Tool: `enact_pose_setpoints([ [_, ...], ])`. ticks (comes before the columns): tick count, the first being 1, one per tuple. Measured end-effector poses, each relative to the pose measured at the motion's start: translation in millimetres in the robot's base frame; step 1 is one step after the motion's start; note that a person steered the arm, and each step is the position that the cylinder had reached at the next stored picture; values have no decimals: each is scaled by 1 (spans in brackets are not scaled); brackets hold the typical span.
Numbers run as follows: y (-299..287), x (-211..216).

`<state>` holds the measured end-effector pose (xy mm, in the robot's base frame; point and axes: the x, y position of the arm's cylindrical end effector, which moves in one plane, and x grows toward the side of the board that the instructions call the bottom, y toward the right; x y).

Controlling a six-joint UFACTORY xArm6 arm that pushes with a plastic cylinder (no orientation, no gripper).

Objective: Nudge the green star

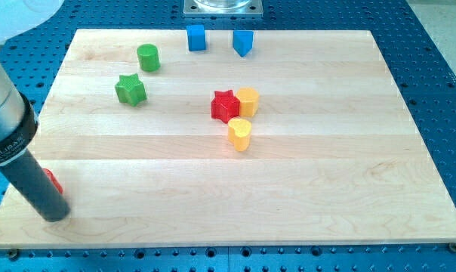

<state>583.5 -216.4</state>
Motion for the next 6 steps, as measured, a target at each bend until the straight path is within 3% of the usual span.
enact_pose_setpoints([
  [2,44,-153],
  [4,-6,-218],
  [5,-13,-315],
  [6,20,-382],
])
